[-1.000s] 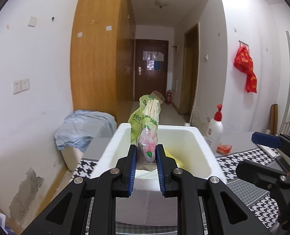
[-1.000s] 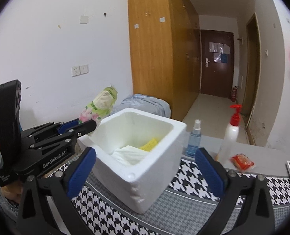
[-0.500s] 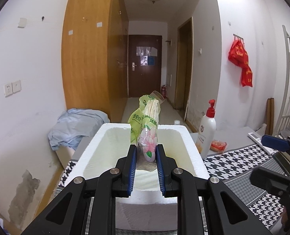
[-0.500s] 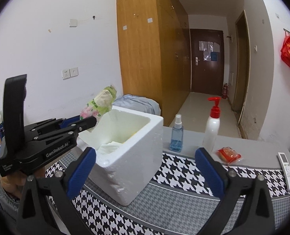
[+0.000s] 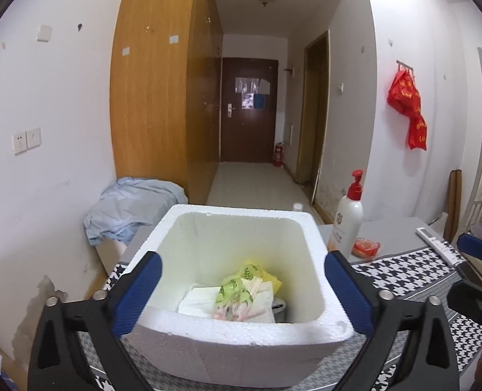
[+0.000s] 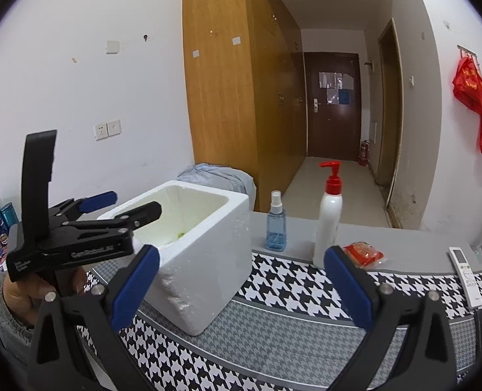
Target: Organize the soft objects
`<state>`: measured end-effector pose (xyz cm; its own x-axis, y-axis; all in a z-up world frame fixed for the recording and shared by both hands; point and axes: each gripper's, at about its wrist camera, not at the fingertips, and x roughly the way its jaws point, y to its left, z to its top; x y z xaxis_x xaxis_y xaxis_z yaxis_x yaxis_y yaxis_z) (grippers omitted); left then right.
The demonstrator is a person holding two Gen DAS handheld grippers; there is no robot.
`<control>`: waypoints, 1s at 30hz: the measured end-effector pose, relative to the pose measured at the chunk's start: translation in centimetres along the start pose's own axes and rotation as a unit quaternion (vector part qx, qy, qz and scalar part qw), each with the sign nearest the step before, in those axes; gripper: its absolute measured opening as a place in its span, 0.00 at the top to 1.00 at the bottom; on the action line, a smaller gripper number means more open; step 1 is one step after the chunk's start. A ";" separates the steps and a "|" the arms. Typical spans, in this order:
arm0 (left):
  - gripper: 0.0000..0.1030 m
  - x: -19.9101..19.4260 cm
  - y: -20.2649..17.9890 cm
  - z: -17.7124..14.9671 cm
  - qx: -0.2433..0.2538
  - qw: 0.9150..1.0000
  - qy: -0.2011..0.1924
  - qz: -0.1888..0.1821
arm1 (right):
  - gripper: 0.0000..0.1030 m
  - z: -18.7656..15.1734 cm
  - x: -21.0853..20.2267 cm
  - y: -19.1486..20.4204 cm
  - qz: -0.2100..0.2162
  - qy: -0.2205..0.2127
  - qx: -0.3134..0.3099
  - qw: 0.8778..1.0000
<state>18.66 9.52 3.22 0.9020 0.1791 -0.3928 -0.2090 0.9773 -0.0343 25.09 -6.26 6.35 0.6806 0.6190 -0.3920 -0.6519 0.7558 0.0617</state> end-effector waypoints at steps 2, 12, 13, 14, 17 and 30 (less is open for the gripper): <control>0.01 -0.6 -0.4 -0.2 0.005 1.000 -0.006 -0.001 | 0.01 -0.1 -0.5 -0.1 -0.004 -0.003 0.000 1.000; 0.01 -4.8 -1.9 -0.4 0.005 0.999 -0.036 0.014 | 0.01 -0.8 -3.4 -0.4 -0.013 -0.021 -0.003 1.000; 0.01 -5.2 -2.1 -0.5 0.008 0.999 -0.040 0.016 | 0.01 -0.9 -3.6 -0.5 -0.013 -0.022 -0.002 1.000; 0.01 -5.8 -2.4 -0.6 0.011 0.999 -0.047 0.017 | 0.01 -1.0 -4.1 -0.5 -0.012 -0.024 -0.003 1.000; 0.01 -7.4 -2.9 -0.9 0.009 0.998 -0.059 0.012 | 0.01 -1.4 -5.2 -0.4 -0.015 -0.030 -0.006 0.999; 0.01 -13.1 -4.2 -4.3 0.017 0.995 -0.096 0.027 | 0.01 -4.4 -9.1 0.9 -0.002 -0.064 -0.009 0.998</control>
<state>6.07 2.60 4.61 0.9460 0.2462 -0.2111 -0.2489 0.9684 0.0142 16.86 -12.11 5.96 0.7202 0.6385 -0.2713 -0.6534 0.7557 0.0440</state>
